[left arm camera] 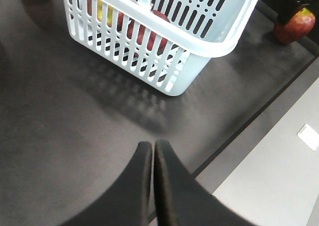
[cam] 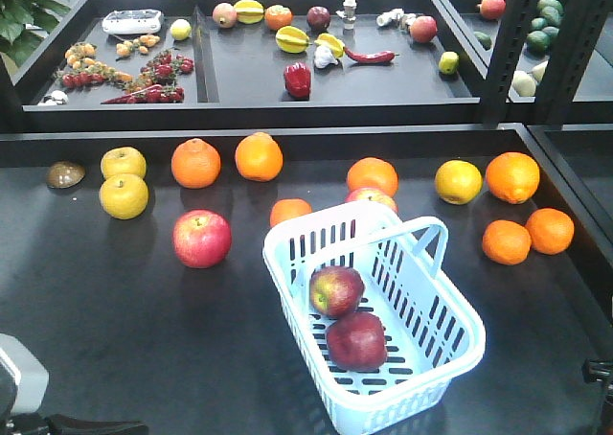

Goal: Pick three apples into basket with both arms
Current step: 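Close the right gripper on a third red apple beside the basket, then carry the held apple over the basket and lower it inside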

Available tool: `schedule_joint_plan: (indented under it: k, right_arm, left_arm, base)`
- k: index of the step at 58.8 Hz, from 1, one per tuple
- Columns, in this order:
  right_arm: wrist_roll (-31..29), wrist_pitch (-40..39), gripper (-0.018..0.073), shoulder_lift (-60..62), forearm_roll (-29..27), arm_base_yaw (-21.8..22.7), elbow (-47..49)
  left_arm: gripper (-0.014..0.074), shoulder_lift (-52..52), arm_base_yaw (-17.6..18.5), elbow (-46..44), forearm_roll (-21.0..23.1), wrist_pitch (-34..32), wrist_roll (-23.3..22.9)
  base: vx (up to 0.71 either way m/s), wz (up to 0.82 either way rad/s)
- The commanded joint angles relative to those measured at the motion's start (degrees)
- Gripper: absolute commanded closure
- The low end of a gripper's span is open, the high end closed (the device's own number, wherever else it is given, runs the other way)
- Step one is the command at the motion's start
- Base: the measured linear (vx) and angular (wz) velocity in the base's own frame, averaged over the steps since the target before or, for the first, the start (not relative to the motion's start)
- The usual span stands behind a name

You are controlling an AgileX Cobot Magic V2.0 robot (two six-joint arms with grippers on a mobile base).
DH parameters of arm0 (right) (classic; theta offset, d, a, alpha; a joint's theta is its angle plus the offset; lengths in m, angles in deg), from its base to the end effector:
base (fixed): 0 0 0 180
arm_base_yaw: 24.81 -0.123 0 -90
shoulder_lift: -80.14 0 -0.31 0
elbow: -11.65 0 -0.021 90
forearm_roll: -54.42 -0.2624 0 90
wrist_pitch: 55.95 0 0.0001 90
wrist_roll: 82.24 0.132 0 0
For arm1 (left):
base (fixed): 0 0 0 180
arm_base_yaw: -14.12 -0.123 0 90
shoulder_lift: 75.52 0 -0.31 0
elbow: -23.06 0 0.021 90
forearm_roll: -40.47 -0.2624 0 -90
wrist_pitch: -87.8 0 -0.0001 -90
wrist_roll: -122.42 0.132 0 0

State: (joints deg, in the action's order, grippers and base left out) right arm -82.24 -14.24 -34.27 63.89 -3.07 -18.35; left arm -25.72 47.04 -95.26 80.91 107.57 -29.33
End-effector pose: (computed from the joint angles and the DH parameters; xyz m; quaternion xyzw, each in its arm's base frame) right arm 0.2591 -0.1189 0.0736 -0.1244 -0.9895 0.0406 0.0620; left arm 0.1142 -0.1085 0.2061 0.2214 0.8620 -0.2563 0.3771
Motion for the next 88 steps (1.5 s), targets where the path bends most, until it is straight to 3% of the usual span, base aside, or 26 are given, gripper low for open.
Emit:
schedule_joint_plan:
  k: [1, 14, 27, 40, 55, 64, 71, 81, 86, 88]
  right_arm:
    - [-2.87, 1.59, 0.0274, 2.66, 0.12, 0.43, 1.05]
    - [-6.42, 1.14, 0.0571, 11.34, -2.79, -1.36, 1.1]
    - [-7.71, 1.57, 0.0568, 25.99, -8.59, -7.04, 1.03]
    - [-11.93, -0.22, 0.0565, 39.46, -19.23, -20.74, 1.03]
    - [-12.72, -8.83, 0.0545, 39.44, -26.28, -39.09, 1.03]
    - [-12.49, -12.74, 0.0442, 34.68, -27.31, -42.91, 1.03]
    - [-14.02, -15.58, 0.026, 30.39, -31.11, -42.88, 1.08]
    - [-17.23, -17.96, -0.0078, 25.39, -32.65, -42.88, 1.21]
    - [-17.23, -18.47, -0.0171, 24.36, -33.15, -42.88, 1.21]
    - [-17.23, -18.47, -0.0169, 24.35, -33.09, -42.88, 1.21]
  left_arm:
    - [0.0602, -0.14, 0.3, -1.32, 1.31, -2.56, -0.42]
    - [0.0602, -0.14, 0.3, -1.29, 1.31, -2.84, -0.37]
    - [0.0602, -0.14, 0.3, 0.1, 1.38, -4.79, -0.37]
    - [0.0602, -0.14, 0.3, 1.12, 3.59, -5.51, -0.42]
    - [0.0602, -0.14, 0.3, 1.12, 3.62, -5.51, -0.42]
    - [0.0602, -0.14, 0.3, 1.12, 3.64, -5.45, -0.42]
    - [0.0602, -0.14, 0.3, 1.12, 3.66, -5.37, -0.42]
    - [0.0602, -0.14, 0.3, 1.12, 3.66, -5.42, -0.42]
    - [0.0602, -0.14, 0.3, 1.12, 3.66, -5.42, -0.42]
    - [0.0602, -0.14, 0.3, 1.12, 3.66, -5.42, -0.42]
  base:
    - [0.0, 0.0]
    - [0.0, 0.0]
    - [0.0, 0.0]
    - [0.0, 0.0]
    - [0.0, 0.0]
    - [0.0, 0.0]
    - [0.0, 0.0]
    - [0.0, 0.0]
    - [0.0, 0.0]
    - [0.0, 0.0]
